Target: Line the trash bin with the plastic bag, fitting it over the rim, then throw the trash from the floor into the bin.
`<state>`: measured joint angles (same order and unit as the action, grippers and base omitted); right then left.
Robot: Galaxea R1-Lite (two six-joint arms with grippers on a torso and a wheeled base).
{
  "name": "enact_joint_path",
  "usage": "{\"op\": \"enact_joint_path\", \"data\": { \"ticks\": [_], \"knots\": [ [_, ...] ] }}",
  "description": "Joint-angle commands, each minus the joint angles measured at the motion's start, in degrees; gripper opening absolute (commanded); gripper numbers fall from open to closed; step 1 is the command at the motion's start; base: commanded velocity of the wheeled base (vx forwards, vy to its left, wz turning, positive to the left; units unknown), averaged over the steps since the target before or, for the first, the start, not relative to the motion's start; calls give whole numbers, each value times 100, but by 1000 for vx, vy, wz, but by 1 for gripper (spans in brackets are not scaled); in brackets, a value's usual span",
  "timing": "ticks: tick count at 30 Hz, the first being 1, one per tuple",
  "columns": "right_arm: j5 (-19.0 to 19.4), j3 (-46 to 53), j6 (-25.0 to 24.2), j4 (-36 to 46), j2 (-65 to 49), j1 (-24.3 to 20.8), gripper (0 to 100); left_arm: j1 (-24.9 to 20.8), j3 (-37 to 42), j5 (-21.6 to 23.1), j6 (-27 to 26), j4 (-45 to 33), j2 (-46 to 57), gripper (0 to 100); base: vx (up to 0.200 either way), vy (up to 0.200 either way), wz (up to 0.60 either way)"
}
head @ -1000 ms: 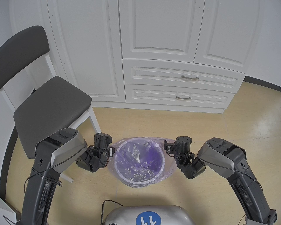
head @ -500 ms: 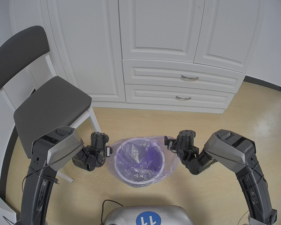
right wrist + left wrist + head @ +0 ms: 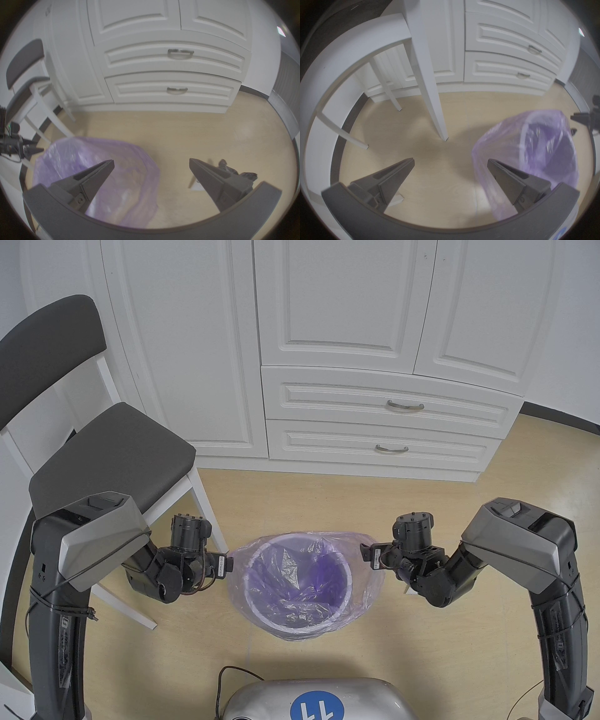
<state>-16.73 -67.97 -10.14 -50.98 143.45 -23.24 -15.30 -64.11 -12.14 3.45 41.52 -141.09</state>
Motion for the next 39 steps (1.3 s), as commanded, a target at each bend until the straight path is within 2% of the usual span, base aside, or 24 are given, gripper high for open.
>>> {"op": "enact_joint_path", "data": {
  "ticks": [1, 4, 9, 11, 14, 17, 24, 27, 31, 35, 36, 39],
  "knots": [
    [91, 258, 294, 528, -335, 293, 100, 229, 654, 476, -574, 146, 346, 100, 0, 0, 0],
    [134, 118, 302, 862, -194, 416, 100, 238, 742, 608, -679, 339, 267, 100, 0, 0, 0],
    [143, -181, 302, 941, 105, 478, 100, 256, 751, 617, -697, 348, 170, 100, 0, 0, 0],
    [143, -506, 302, 1038, 535, 478, 100, 282, 751, 652, -697, 348, 108, 100, 0, 0, 0],
    [345, -849, 179, 1372, 711, 451, 100, 282, 760, 845, -688, 357, 29, 100, 0, 0, 0],
    [635, -1280, -190, 1960, 755, 381, 100, 291, 760, 1003, -679, 348, -23, 100, 0, 0, 0],
    [1075, -2396, -638, 3252, 1036, 337, 100, 291, 654, 1153, -679, 453, -419, 100, 0, 0, 0],
    [1101, -2730, -638, 3446, 1221, 346, 100, 291, 628, 1276, -653, 594, -507, 100, 0, 0, 0],
    [1259, -3345, -638, 4105, 1467, 328, 100, 291, 601, 1390, -635, 726, -542, 100, 0, 0, 0],
    [1347, -3872, -629, 4738, 1634, 276, 100, 282, 391, 1390, -617, 638, -586, 100, 0, 0, 0],
    [1347, -4110, -656, 5124, 1695, 249, 100, 291, 276, 1390, -609, 524, -603, 100, 0, 0, 0],
    [1356, -4294, -700, 5432, 1722, 258, 100, 282, 92, 1381, -609, 234, -603, 100, 0, 0, 0]
  ]
}}
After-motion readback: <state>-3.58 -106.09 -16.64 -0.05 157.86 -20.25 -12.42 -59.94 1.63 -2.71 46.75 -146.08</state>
